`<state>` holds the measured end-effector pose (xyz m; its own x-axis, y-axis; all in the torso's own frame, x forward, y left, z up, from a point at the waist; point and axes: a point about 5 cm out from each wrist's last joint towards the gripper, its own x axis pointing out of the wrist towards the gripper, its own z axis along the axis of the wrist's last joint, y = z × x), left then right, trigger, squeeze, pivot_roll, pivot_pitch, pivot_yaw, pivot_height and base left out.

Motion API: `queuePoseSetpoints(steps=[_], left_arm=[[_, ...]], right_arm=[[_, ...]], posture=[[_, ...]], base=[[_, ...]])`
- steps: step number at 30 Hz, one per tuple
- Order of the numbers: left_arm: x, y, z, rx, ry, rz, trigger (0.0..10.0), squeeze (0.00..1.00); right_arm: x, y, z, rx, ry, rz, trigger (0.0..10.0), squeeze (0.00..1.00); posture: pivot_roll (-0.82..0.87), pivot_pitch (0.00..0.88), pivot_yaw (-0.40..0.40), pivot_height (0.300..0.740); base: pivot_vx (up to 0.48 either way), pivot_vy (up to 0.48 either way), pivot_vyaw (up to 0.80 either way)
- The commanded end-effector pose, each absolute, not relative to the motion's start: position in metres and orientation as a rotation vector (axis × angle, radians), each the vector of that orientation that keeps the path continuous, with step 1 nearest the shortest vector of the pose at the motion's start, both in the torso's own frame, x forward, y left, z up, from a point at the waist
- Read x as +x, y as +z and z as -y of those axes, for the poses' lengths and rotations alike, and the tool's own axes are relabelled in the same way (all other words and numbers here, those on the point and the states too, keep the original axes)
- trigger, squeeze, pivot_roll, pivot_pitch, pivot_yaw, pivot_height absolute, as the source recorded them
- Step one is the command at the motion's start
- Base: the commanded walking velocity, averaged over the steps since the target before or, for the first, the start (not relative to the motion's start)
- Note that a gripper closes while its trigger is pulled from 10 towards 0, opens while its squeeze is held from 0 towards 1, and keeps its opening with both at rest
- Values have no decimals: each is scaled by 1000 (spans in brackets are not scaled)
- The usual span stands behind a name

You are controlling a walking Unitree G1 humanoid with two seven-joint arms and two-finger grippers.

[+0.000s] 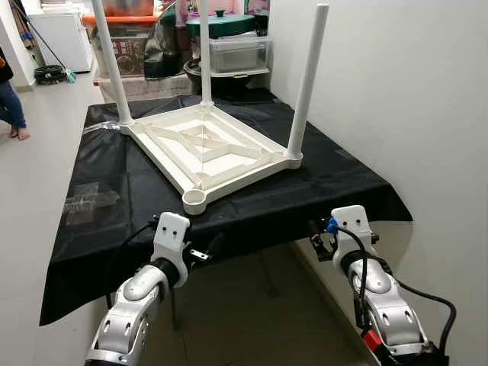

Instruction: Building children table

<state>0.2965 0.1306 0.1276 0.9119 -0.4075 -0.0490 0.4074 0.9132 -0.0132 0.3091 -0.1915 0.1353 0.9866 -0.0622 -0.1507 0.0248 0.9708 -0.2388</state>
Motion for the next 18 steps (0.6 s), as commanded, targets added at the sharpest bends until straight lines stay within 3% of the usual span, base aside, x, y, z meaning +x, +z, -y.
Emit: queuePoseSetpoints(steps=[1,5,18], left_arm=[[296,127,-131,17,-428,-61,10000,0],[296,127,-132,20,-428,-61,10000,0],[296,126,-133,33,-437,-59,10000,0]], right_arm=[[307,136,193,-221,-61,-151,10000,0],[307,135,194,-192,-77,-162,10000,0],[309,139,213,-118,-208,-166,10000,0]], posture=[[42,0,-52,740],[42,0,-52,740],[35,0,-52,740]], base=[[0,0,0],[0,0,0],[0,0,-800]])
